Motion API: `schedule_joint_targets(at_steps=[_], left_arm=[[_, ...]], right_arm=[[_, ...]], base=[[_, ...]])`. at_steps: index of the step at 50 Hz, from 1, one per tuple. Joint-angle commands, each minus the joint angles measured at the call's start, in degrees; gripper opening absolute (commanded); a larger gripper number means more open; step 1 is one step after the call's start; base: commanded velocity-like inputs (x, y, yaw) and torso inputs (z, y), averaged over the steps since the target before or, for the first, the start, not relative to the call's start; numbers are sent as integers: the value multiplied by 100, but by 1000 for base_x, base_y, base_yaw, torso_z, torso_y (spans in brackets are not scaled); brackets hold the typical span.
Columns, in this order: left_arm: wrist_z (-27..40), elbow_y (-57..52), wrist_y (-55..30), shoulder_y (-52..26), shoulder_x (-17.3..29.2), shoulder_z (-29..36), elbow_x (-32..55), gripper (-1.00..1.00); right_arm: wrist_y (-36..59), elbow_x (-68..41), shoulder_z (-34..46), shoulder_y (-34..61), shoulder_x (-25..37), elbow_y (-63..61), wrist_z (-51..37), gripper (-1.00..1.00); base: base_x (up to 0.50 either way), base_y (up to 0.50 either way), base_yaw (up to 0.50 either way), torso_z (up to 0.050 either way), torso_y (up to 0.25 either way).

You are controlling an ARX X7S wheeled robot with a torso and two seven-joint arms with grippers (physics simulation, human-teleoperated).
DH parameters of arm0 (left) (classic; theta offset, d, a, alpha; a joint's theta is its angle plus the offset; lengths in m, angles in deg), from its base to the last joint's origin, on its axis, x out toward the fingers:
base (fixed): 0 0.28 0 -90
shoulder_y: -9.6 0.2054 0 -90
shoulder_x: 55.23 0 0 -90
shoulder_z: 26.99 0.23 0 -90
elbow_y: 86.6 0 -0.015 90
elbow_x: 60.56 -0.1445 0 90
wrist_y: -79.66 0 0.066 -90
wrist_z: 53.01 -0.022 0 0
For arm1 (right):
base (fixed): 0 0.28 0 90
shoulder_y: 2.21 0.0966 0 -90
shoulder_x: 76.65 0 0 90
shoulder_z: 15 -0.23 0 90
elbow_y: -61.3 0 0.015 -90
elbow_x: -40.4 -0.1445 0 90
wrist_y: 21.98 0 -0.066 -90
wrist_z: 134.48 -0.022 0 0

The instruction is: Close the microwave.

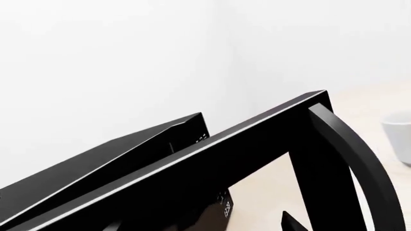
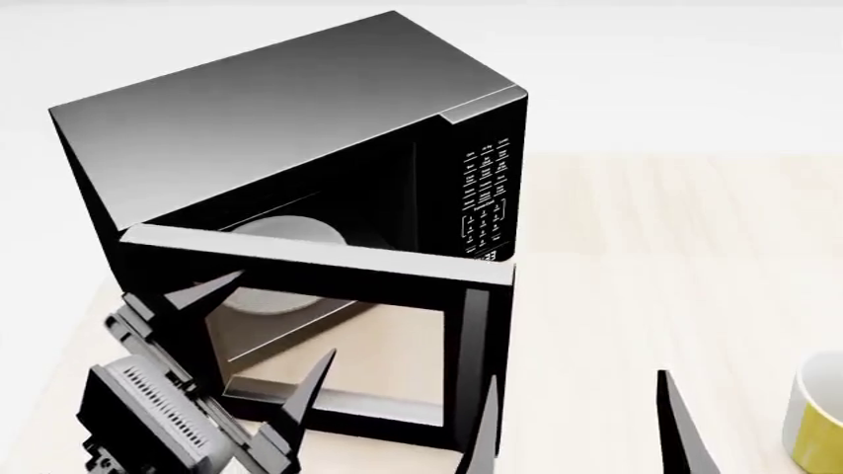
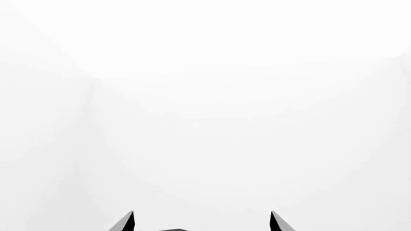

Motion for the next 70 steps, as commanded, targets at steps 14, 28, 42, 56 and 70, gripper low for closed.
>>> schedule_joint_targets(at_steps=[14, 28, 42, 56, 70], left_arm=[[208, 724, 398, -345, -348, -67, -127, 100], [428, 1340, 757, -591, -518, -88, -228, 100], [626, 1909, 1001, -860, -649, -93, -317, 100], [844, 2177, 1137, -1010, -707, -96, -369, 100], [999, 2783, 1454, -1293, -816, -75, -436, 100]], right_arm=[[20, 1, -34, 36, -13, 37, 20, 100], [31, -36, -21, 54, 10, 54, -2, 100], [9, -66, -2, 71, 29, 107, -17, 100], [8, -85, 1, 82, 55, 139, -41, 100], [64, -140, -12, 126, 80, 135, -76, 100]], base=[[0, 0, 0, 0, 1], [0, 0, 0, 0, 0], [0, 0, 0, 0, 1], [0, 0, 0, 0, 0], [0, 0, 0, 0, 1]])
